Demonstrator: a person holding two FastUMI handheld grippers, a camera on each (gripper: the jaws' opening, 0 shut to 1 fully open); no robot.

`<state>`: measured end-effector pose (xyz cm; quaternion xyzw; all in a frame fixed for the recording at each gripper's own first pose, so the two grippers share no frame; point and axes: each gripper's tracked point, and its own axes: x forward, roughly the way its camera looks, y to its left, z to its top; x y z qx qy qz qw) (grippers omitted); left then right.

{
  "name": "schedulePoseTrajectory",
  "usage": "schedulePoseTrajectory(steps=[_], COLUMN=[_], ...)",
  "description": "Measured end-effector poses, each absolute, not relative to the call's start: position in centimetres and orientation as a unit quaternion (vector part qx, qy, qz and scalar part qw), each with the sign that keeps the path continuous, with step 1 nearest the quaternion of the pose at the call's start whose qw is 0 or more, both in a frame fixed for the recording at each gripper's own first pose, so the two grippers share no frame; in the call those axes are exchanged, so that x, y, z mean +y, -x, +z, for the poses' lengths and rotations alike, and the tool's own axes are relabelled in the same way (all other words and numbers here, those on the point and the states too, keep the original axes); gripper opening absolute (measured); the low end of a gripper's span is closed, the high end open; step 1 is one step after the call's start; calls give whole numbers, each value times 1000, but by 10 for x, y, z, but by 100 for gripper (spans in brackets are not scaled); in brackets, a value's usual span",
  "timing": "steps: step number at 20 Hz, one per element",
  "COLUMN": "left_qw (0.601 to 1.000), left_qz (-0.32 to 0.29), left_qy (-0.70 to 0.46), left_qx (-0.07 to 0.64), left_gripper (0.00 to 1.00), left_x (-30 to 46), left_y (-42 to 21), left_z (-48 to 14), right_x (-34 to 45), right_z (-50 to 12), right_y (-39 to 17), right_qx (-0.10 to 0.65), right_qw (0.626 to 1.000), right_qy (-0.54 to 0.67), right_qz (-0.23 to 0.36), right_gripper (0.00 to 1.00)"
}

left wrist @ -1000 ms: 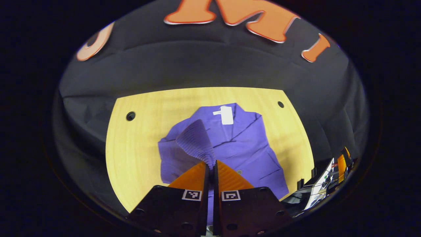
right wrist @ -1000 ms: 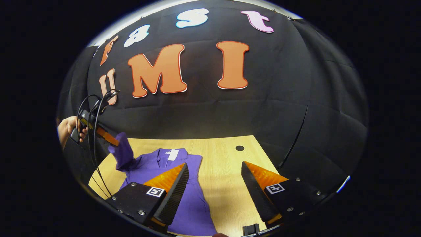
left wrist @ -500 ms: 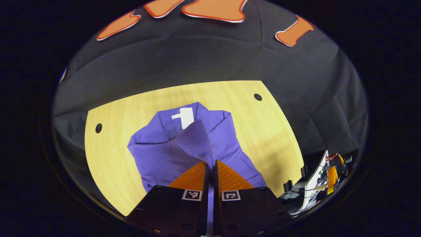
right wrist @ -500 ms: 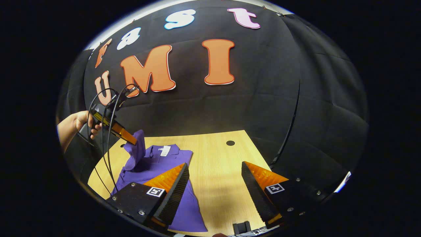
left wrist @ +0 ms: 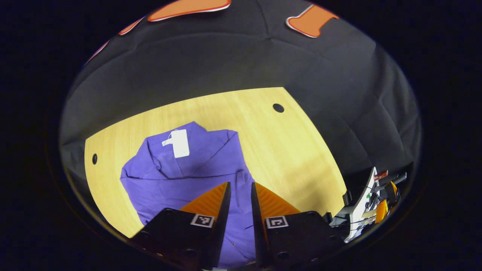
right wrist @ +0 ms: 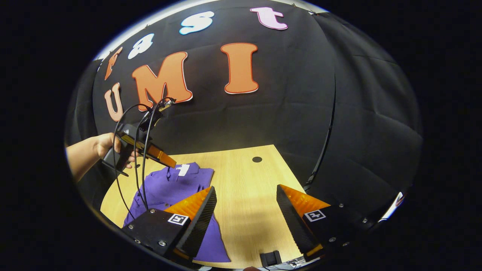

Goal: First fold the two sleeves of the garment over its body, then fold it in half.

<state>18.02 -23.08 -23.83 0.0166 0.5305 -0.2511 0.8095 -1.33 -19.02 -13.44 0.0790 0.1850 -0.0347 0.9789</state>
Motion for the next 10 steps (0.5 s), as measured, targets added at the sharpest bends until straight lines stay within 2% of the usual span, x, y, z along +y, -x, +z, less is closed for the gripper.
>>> schedulePoseTrajectory(steps=[1,2,3,4,5,6,10], left_qw=[817,824,831,840,851,865,921], left_qz=[-256,-259,-263,-263,-259,-248,-178], left_qy=[-21,-22,-22,-24,-28,-38,-74], left_qx=[517,503,489,474,456,434,339], left_gripper=[48,54,66,71,84,90,91], left_x=[-231,-229,-229,-225,-218,-208,-155], left_y=[-177,-174,-169,-166,-162,-163,-157], left_z=[-231,-221,-211,-199,-187,-177,-141], right_x=[-191,-190,-189,-188,-184,-180,-160], right_z=[-134,-132,-130,-126,-121,-117,-100], right_y=[14,13,12,10,8,5,-3], right_qx=[184,182,178,173,168,163,139], right_qw=[979,980,980,981,982,983,989], right_qy=[-80,-80,-79,-77,-75,-72,-56], right_qz=[-35,-34,-35,-33,-32,-29,-16], right_gripper=[96,95,95,95,95,95,96])
